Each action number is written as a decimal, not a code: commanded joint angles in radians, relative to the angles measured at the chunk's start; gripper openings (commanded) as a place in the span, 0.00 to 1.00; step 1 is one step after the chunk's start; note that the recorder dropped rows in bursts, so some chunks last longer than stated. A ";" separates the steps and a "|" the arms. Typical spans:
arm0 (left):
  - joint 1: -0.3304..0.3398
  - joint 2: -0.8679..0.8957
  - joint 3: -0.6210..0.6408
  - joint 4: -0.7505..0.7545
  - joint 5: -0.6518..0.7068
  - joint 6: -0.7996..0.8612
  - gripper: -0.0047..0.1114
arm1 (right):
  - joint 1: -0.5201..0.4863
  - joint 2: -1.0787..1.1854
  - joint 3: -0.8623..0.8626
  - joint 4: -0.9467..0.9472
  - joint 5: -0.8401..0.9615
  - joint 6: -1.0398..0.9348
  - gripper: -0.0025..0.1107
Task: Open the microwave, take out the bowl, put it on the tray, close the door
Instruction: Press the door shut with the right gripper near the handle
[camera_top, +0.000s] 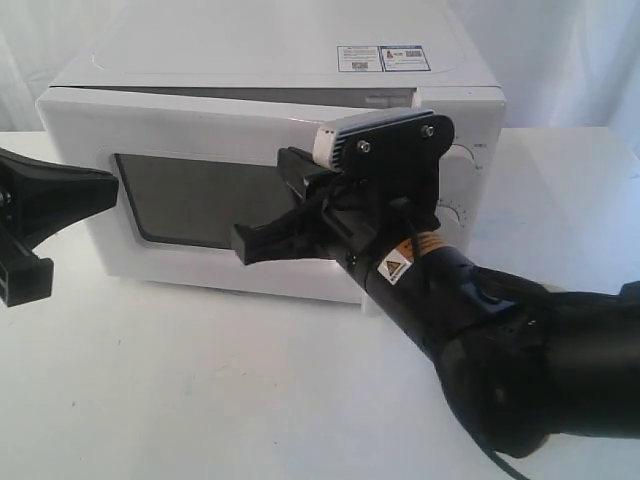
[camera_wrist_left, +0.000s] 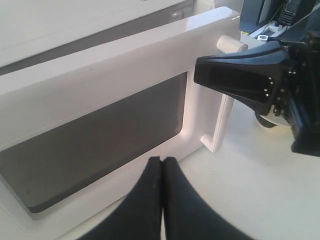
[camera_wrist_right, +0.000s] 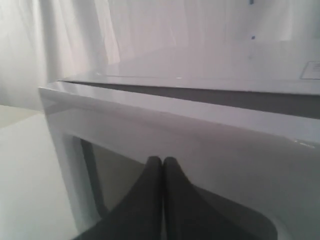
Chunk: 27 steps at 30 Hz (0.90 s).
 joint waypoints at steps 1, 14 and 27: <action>-0.003 -0.009 0.007 -0.025 0.005 -0.007 0.04 | 0.001 0.030 -0.025 0.127 -0.065 -0.074 0.02; -0.003 -0.009 0.007 -0.042 0.011 -0.005 0.04 | 0.001 0.097 -0.115 0.280 -0.111 -0.214 0.02; -0.003 -0.009 0.007 -0.042 0.020 -0.005 0.04 | 0.001 0.197 -0.196 0.386 -0.175 -0.306 0.02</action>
